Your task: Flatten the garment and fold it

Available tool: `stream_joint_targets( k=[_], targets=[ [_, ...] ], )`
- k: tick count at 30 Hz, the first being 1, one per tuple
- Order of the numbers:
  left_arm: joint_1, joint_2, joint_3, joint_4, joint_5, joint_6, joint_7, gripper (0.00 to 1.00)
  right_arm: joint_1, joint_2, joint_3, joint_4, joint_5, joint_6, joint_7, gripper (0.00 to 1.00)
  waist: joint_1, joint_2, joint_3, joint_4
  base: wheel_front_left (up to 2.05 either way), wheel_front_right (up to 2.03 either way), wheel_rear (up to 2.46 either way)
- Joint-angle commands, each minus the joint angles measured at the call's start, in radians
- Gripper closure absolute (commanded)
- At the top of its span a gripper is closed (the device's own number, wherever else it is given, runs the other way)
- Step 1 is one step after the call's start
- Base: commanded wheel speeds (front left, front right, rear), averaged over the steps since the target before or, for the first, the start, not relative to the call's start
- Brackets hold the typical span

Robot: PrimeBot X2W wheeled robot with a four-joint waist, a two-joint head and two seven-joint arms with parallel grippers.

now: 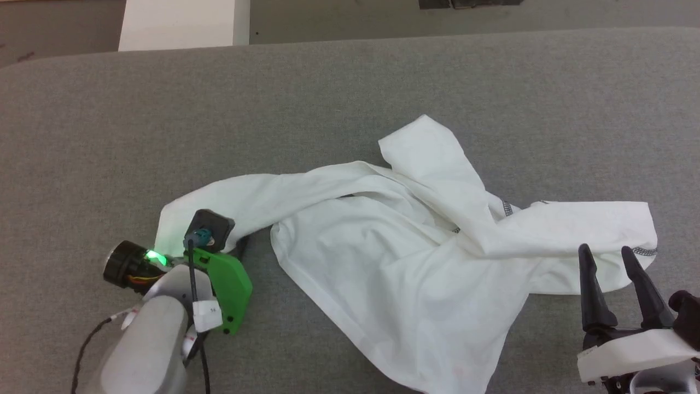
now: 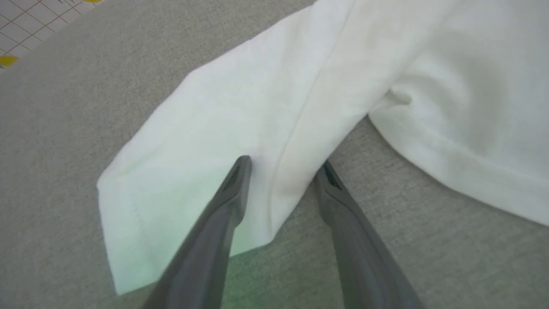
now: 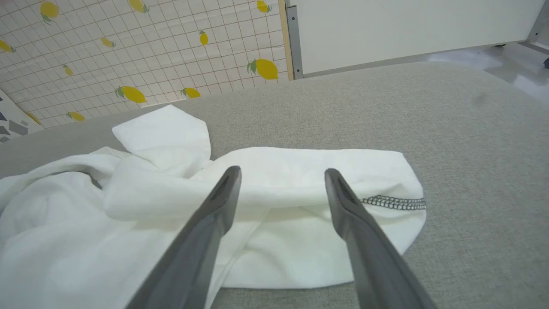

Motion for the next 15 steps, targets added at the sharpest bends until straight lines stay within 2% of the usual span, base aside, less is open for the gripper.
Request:
stream_joint_targets(
  k=[1,6,9,11,15],
  targets=[
    [-0.003,-0.012,-0.007,0.021,-0.032,-0.007,-0.012,1.00,-0.015,0.001,-0.001,-0.005,0.003,-0.001,0.003,0.00,0.0000,0.0000,0.003,0.009,0.00,0.00,0.00],
    [-0.014,-0.047,0.036,-0.011,-0.197,-0.007,-0.080,1.00,-0.013,0.001,-0.003,-0.002,0.003,-0.001,0.007,0.00,0.0000,0.0000,-0.016,0.035,0.00,0.00,0.00],
    [-0.028,-0.033,0.109,-0.088,-0.274,-0.001,-0.097,1.00,-0.008,0.001,-0.003,0.003,0.005,-0.001,0.009,0.00,0.0000,0.0000,-0.035,0.050,0.00,0.00,0.00],
    [-0.031,0.025,0.196,-0.184,-0.309,0.036,-0.078,1.00,0.001,0.001,0.001,0.007,0.010,-0.001,0.011,0.00,0.0000,0.0000,-0.054,0.064,0.00,0.00,0.00],
    [0.000,0.118,0.306,-0.267,-0.312,0.111,-0.032,1.00,0.005,0.001,0.009,0.017,0.016,-0.001,0.008,0.00,0.0000,0.0000,-0.066,0.068,0.00,0.00,0.00]
  ],
)
